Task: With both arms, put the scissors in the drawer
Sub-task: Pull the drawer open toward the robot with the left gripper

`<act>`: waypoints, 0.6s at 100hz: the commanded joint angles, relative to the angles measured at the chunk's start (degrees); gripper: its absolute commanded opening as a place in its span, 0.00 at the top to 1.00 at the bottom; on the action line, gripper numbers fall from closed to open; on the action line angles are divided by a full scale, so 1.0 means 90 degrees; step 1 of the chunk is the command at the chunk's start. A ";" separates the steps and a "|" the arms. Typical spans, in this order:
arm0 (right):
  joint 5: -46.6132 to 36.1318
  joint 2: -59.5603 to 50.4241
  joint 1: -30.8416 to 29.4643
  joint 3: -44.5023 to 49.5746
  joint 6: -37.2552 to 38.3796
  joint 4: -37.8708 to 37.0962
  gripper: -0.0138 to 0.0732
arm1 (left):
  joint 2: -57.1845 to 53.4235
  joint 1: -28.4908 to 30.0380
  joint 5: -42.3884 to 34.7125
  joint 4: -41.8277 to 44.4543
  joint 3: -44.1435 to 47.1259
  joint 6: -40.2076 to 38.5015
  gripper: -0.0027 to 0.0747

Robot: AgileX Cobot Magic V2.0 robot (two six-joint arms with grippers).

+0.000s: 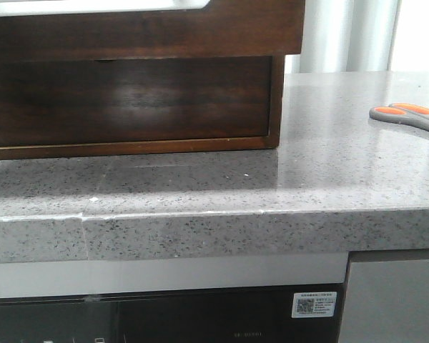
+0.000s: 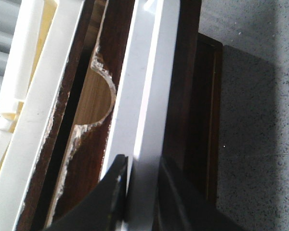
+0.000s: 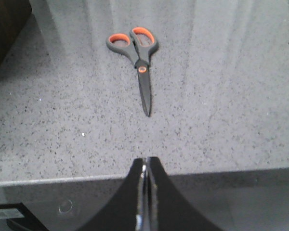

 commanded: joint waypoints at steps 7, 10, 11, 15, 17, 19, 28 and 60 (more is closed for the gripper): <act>-0.0287 0.0220 -0.0001 -0.0231 -0.0039 0.0031 0.95 | -0.0048 -0.0050 -0.0185 -0.0245 -0.0183 -0.0201 0.60; -0.0287 0.0261 -0.0001 -0.0231 -0.0039 0.0047 0.95 | -0.0048 -0.0050 -0.0243 -0.0245 -0.0183 -0.0201 0.57; -0.0287 0.0274 -0.0001 -0.0231 -0.0039 0.0046 0.95 | -0.0048 -0.0050 -0.0257 -0.0245 -0.0183 -0.0201 0.56; -0.0287 0.0323 -0.0001 -0.0239 -0.0039 0.0076 0.95 | -0.0048 -0.0050 -0.0287 -0.0295 -0.0183 -0.0201 0.53; -0.0287 0.0335 -0.0001 -0.0244 -0.0039 0.0112 0.95 | -0.0048 -0.0050 -0.0287 -0.0308 -0.0183 -0.0201 0.52; -0.0301 0.0374 -0.0001 -0.0244 -0.0039 0.0112 0.95 | -0.0048 -0.0050 -0.0287 -0.0366 -0.0183 -0.0201 0.52; -0.0251 0.0539 -0.0001 -0.0327 -0.0039 0.0112 0.95 | -0.0048 -0.0050 -0.0304 -0.0634 -0.0183 -0.0201 0.53; 0.0560 0.1860 -0.0001 -0.1766 -0.0233 0.0160 0.88 | -0.0416 -0.0050 -0.1083 -0.1360 -0.0183 -0.0201 0.53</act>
